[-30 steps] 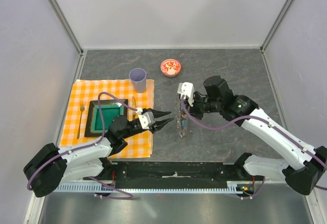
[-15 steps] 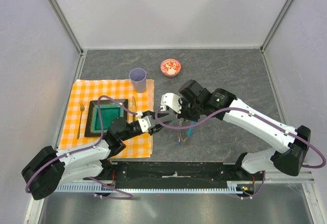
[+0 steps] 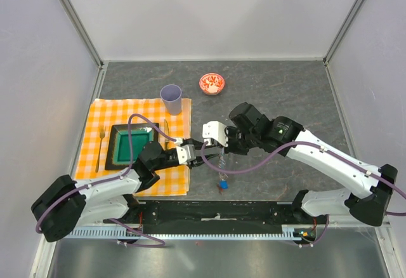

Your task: Put the keys on the keyring

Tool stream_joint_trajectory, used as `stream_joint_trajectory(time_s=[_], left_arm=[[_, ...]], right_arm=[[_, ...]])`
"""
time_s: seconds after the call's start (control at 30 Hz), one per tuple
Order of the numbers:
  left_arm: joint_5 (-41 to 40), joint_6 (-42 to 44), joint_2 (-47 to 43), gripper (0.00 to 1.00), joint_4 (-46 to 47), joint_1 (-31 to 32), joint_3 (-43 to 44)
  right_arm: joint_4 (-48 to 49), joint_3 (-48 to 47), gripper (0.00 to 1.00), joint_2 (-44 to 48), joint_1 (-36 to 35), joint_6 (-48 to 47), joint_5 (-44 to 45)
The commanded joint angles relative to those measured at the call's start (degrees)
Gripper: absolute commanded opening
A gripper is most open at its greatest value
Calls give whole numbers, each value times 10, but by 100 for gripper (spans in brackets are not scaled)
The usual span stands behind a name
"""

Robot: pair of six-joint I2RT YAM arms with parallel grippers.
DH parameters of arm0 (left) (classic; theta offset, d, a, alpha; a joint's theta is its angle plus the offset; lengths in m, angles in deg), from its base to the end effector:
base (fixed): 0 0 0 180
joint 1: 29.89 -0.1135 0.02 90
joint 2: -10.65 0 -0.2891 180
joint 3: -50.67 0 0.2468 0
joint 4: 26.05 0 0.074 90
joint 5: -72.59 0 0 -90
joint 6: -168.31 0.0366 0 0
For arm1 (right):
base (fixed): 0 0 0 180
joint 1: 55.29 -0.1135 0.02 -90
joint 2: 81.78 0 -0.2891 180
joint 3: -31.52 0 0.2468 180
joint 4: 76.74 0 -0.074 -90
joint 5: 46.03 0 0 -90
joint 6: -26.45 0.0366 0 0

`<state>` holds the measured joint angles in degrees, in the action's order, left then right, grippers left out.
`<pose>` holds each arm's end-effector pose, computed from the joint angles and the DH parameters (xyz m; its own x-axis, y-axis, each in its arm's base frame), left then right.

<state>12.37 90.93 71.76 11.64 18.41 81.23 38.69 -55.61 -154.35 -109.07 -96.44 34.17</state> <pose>0.1180 -0.1598 0.2543 0.2939 -0.0448 -0.9548 0.9342 0.2246 0.2770 0.1386 0.1997 0.3670 0.0866 -0.7873 -0.6105 -0.9677 0.0792 -0.2395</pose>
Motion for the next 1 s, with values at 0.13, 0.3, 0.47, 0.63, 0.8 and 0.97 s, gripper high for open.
stream_joint_trajectory(time_s=[0.13, 0.3, 0.47, 0.63, 0.8, 0.97], left_arm=[[70, -35, 24, 37, -11, 3, 61], [64, -33, 52, 34, -52, 8, 88], [52, -30, 63, 31, -76, 8, 102], [34, -30, 65, 30, -80, 8, 102], [-19, -17, 54, 30, -105, 8, 101], [-12, -16, 47, 27, -109, 8, 103]], right_arm=[[61, 25, 0, 25, -3, -13, -13], [75, 34, 0, 30, -6, -14, -17], [79, 40, 0, 37, -8, -16, -16], [82, 43, 0, 41, -9, -17, -16], [83, 46, 0, 43, -9, -17, -14], [86, 49, 0, 45, -10, -17, -15]])
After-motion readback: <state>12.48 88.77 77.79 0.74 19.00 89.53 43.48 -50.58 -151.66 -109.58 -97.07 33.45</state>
